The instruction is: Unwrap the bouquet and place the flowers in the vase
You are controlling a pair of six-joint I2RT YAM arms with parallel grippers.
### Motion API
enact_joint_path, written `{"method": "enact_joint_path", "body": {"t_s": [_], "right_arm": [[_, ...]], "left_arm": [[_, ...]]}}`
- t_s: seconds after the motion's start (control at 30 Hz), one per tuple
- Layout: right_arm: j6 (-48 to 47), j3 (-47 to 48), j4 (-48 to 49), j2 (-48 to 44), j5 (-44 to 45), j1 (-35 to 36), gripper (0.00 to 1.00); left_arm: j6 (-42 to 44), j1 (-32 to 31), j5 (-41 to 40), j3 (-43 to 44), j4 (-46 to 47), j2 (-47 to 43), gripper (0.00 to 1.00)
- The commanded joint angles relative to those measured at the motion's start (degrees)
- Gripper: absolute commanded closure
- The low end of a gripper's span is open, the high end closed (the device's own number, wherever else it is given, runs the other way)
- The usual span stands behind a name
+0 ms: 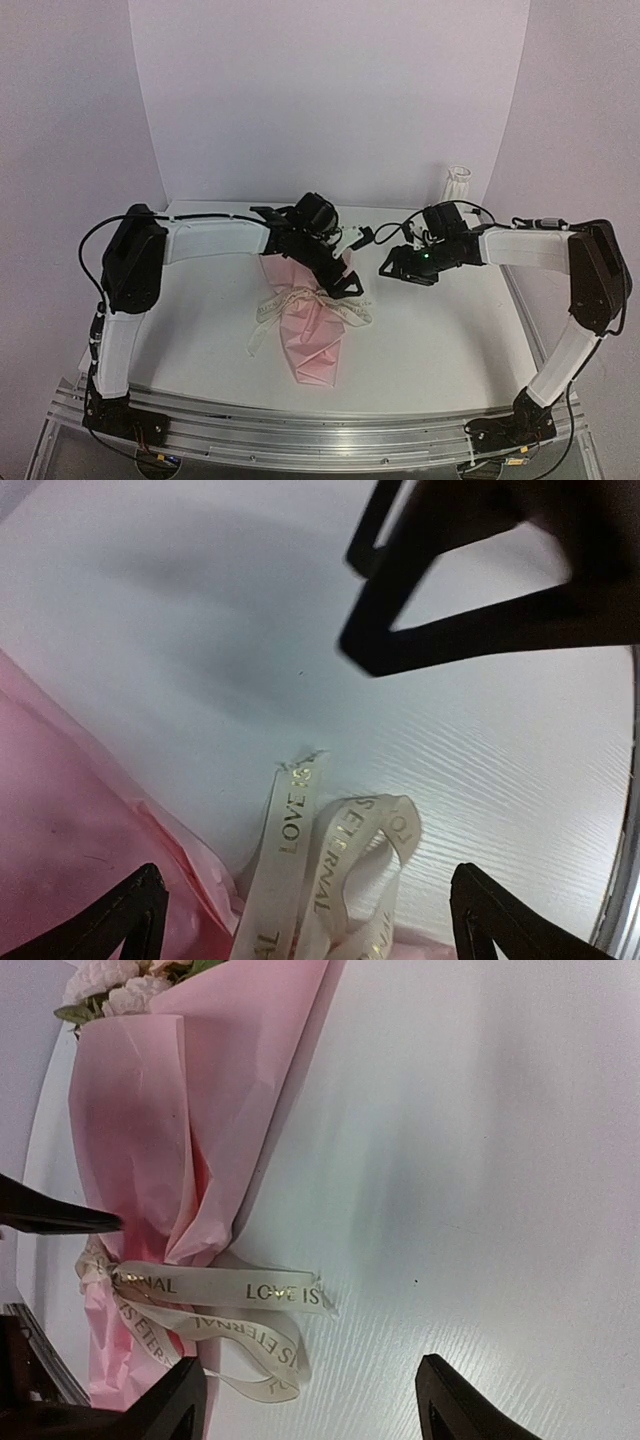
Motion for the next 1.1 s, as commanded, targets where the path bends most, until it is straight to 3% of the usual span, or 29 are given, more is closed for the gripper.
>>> {"method": "enact_joint_path", "body": {"t_s": [0.0, 0.1, 0.23, 0.4, 0.53, 0.67, 0.8, 1.07], "right_arm": [[-6.41, 2.77, -5.51, 1.73, -1.71, 0.15, 0.33], [-10.04, 5.85, -8.88, 5.34, 0.25, 0.34, 0.36], [-23.24, 9.85, -13.38, 9.81, 2.43, 3.02, 0.31], [-28.09, 13.04, -14.86, 10.91, 2.03, 2.96, 0.28], [-24.86, 13.73, -14.74, 11.36, 0.03, 2.97, 0.29], [-21.49, 12.87, -14.56, 10.83, 0.21, 3.04, 0.31], [-20.49, 11.8, -14.28, 9.24, 1.45, 3.05, 0.32], [-19.23, 10.39, -12.69, 7.95, 2.3, 3.11, 0.33]], "left_arm": [[8.09, 2.53, 10.64, -2.51, -1.38, -15.62, 0.0], [9.91, 6.78, 12.63, -11.49, -2.07, -23.44, 0.06], [15.2, 10.55, 6.82, -28.32, -3.49, -31.27, 0.25], [17.47, 10.71, 0.68, -43.61, 0.59, -35.43, 0.28], [16.78, 10.68, -2.08, -46.93, 3.46, -32.79, 0.27], [16.0, 10.53, -5.37, -47.82, 6.2, -29.31, 0.43], [16.07, 10.45, -5.47, -48.98, 5.06, -28.67, 0.52], [13.99, 7.82, -3.81, -51.34, 4.54, -27.27, 0.53]]}}
